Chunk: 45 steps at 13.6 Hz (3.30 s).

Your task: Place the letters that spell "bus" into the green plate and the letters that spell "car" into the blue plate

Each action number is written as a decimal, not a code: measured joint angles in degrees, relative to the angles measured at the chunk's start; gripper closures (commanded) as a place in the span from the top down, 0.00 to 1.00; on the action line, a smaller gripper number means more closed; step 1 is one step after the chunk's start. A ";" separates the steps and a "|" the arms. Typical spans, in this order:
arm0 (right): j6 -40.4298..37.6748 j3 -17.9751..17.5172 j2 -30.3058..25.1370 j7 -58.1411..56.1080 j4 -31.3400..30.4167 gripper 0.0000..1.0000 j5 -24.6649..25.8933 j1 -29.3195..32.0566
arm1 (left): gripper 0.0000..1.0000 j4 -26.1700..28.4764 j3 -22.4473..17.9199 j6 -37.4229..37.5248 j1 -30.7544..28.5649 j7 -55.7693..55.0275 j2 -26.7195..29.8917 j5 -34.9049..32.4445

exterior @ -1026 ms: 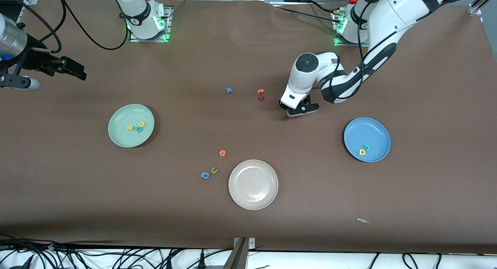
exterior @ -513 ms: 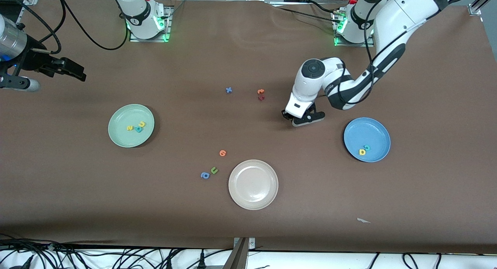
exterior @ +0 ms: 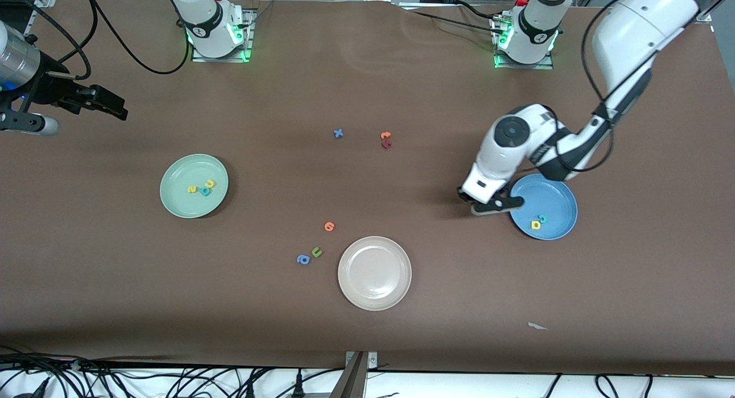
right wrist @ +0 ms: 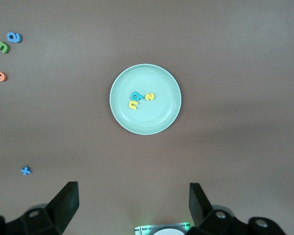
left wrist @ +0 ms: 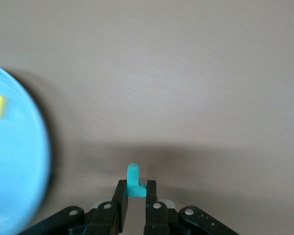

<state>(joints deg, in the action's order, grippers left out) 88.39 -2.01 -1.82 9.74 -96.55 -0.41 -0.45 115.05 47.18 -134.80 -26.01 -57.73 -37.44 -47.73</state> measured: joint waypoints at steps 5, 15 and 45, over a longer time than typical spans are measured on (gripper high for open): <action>-0.76 0.02 0.02 0.00 0.00 1.00 0.00 0.00 | 0.05 -10.17 0.69 15.12 -1.45 18.65 0.11 7.10; -0.78 -0.11 0.02 0.00 0.01 1.00 0.00 -0.04 | 1.00 -11.78 -1.98 17.36 -8.58 36.31 -1.43 7.60; -0.82 -0.01 0.08 0.00 0.48 1.00 0.02 -0.04 | 1.00 -17.16 -42.99 35.23 23.46 54.80 29.46 46.01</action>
<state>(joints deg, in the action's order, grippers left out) 87.57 -2.02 -1.74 9.74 -96.07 -0.39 -0.49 97.89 4.19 -99.57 -2.55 -2.92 -7.98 -1.72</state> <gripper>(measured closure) 0.000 0.000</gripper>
